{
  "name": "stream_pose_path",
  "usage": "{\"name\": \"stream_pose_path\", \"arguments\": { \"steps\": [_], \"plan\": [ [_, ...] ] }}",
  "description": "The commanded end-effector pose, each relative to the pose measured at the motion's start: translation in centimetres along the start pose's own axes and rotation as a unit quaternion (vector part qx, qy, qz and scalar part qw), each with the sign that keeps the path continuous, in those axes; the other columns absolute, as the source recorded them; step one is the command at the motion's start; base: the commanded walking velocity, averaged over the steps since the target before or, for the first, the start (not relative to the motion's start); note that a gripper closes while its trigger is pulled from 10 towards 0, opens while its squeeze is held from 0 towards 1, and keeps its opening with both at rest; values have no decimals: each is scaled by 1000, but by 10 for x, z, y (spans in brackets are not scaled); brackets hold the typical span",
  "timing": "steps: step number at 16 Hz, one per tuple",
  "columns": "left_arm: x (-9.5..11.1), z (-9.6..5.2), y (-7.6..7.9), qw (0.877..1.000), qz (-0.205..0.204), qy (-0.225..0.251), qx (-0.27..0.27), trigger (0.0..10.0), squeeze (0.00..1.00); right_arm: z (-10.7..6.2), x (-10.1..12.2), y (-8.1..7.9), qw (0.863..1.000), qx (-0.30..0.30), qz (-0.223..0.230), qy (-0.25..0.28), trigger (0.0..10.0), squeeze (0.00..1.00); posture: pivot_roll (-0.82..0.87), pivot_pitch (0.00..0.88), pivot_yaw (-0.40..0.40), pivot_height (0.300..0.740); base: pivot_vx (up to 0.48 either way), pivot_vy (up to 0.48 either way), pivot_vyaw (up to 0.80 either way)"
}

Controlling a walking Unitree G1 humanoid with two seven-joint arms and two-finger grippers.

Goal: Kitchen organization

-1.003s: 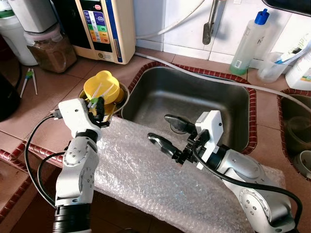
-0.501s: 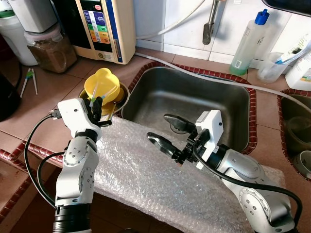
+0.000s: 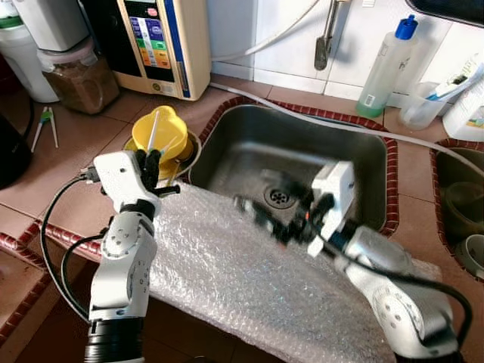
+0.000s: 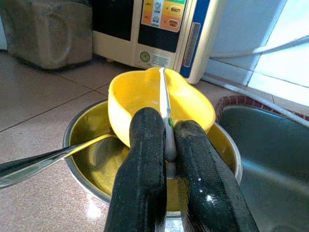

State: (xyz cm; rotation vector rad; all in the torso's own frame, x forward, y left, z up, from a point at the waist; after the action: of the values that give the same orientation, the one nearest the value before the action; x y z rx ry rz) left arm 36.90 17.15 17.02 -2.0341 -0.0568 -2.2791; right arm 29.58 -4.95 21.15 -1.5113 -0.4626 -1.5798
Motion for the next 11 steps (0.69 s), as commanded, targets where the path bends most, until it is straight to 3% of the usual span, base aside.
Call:
{"name": "stream_pose_path", "arguments": {
  "steps": [1,3,5,10,11],
  "plan": [
    [2,-1,-4,1000,5,3,10,0,0,1,15,7,999,-21,-8,30,10000,0,-79,105,33,740,0,0,0],
    [2,-1,-6,1000,7,5,13,0,0,3,48,19,994,-55,9,98,10000,0,-80,106,31,740,0,0,0],
    [3,-1,-6,1000,8,7,15,0,0,2,57,24,991,-63,22,116,10000,0,-82,107,31,740,0,0,0],
    [20,-2,3,998,32,47,-8,0,0,1,39,26,994,-69,9,79,10000,0,-77,111,27,740,0,0,0],
    [26,-1,4,997,43,61,-15,0,0,3,27,27,996,-72,-1,43,10000,0,-76,113,26,740,0,0,0]
  ]
}}
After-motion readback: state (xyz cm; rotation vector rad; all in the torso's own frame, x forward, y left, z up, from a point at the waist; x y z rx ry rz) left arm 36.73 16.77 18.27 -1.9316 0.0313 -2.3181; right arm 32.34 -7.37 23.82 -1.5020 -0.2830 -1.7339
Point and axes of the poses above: a point about 5 cm out from each wrist's last joint towards the gripper, its own z axis pointing out of the wrist towards the gripper, its own x axis along the axis of the wrist's last joint, y = z × x, the point moved 6 cm from there along z, pointing out of the wrist towards the gripper, and after that the axes turned 13 degrees about z, right-handed, at the moved point
